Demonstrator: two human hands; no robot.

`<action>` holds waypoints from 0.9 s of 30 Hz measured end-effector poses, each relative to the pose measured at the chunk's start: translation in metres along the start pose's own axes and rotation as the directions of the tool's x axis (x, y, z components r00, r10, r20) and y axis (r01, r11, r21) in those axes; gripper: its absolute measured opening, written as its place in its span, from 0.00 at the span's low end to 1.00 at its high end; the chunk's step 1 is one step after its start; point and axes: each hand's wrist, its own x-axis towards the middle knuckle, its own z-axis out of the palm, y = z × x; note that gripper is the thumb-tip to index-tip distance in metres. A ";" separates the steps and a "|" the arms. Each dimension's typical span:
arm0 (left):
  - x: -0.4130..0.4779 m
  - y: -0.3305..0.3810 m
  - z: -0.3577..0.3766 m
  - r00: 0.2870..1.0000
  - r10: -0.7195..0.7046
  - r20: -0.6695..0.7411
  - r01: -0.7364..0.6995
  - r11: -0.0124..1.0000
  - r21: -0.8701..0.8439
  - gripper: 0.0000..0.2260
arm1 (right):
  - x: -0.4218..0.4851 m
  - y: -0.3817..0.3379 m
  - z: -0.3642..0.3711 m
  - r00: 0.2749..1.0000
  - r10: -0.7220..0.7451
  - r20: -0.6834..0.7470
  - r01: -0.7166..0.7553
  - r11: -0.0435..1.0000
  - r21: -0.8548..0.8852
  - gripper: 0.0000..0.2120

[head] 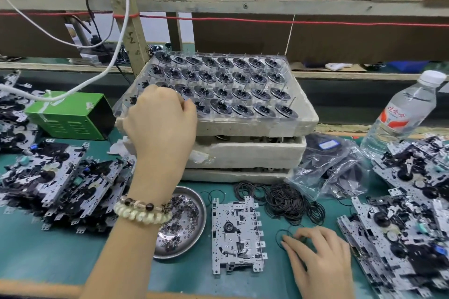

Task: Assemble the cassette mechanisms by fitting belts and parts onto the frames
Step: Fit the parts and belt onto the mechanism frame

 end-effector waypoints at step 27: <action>-0.132 -0.057 0.013 0.690 0.015 0.724 0.648 0.433 -0.627 0.05 | 0.050 -0.047 -0.062 0.727 0.456 0.513 -0.608 0.083 0.789 0.08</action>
